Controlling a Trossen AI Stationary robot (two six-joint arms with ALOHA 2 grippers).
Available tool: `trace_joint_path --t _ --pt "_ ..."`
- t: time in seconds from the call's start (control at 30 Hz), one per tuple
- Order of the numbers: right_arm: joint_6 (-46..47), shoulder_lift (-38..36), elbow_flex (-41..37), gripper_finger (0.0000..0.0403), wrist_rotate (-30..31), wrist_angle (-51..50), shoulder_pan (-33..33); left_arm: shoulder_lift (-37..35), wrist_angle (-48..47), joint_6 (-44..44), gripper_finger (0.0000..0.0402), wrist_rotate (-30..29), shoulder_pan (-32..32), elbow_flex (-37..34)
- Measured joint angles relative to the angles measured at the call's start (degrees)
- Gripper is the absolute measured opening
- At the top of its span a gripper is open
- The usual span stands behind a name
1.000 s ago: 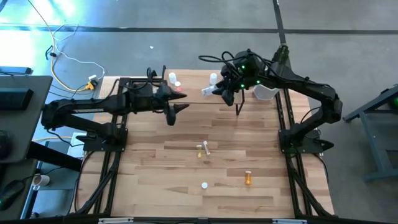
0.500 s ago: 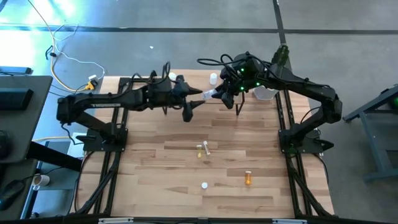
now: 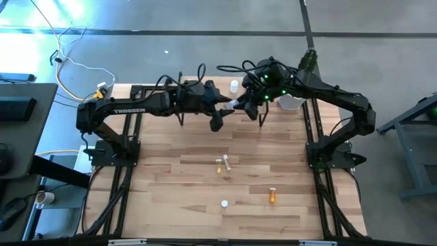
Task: Pick and place medicine bottles onto shelf by color
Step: Put the transparent pill bottle on the shelf
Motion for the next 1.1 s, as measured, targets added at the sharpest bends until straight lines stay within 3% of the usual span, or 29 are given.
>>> trace_joint_path --t 0.17,0.47,0.77,1.1 --pt "0.0 0.0 0.0 0.0124 0.1 -0.9 0.0 0.1 0.0 0.0 0.0200 0.0 0.0 0.1" --pt "0.0 0.0 0.0 0.0124 0.0 -1.0 0.0 0.1 -0.6 0.2 0.0137 0.4 -0.1 0.1" --pt "-0.5 0.0 0.0 0.0125 0.1 -1.1 -0.2 0.1 -0.7 0.5 0.0155 0.3 -0.2 0.1" --pt "-0.2 0.0 1.2 0.0218 0.4 -1.5 -0.6 -0.1 -4.2 -0.8 0.0151 -2.9 -0.1 0.1"
